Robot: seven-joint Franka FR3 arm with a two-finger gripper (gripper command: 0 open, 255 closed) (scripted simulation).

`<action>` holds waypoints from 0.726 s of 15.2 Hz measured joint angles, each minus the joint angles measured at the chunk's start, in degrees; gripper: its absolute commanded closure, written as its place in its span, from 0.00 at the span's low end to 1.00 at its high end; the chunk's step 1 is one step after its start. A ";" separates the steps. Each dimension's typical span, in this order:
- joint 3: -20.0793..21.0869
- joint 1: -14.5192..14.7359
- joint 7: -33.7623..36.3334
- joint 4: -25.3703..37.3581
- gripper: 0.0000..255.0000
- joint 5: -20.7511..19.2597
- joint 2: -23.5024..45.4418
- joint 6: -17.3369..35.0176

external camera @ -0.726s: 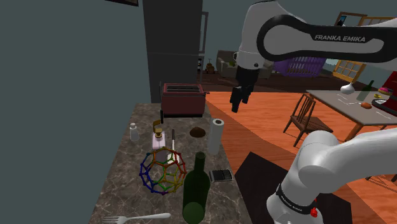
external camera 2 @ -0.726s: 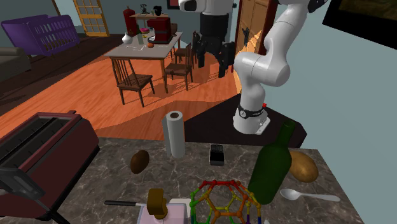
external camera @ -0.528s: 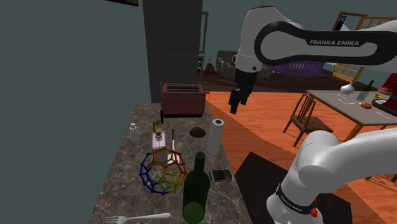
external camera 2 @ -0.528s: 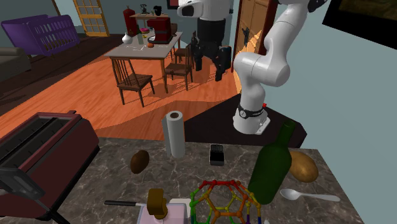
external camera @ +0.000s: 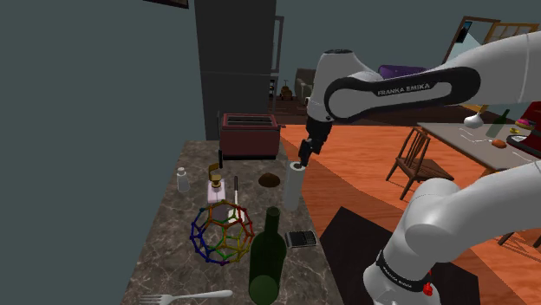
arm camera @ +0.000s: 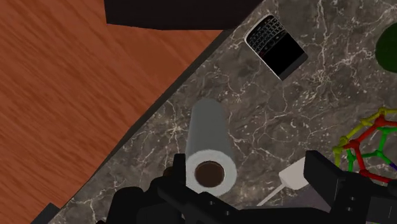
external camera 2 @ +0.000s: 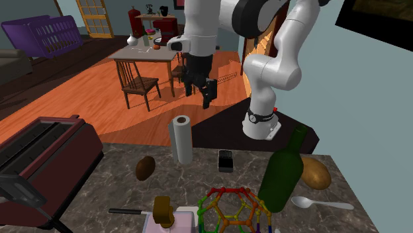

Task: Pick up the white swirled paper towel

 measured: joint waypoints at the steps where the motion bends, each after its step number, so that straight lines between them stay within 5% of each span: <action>1: -0.33 -0.22 -0.25 -0.82 0.00 -0.39 1.74 2.99; 5: -1.73 -1.19 -1.49 -2.16 0.00 -1.79 7.33 11.77; 11: -2.14 -1.52 -1.44 -5.02 0.00 -2.39 10.61 18.24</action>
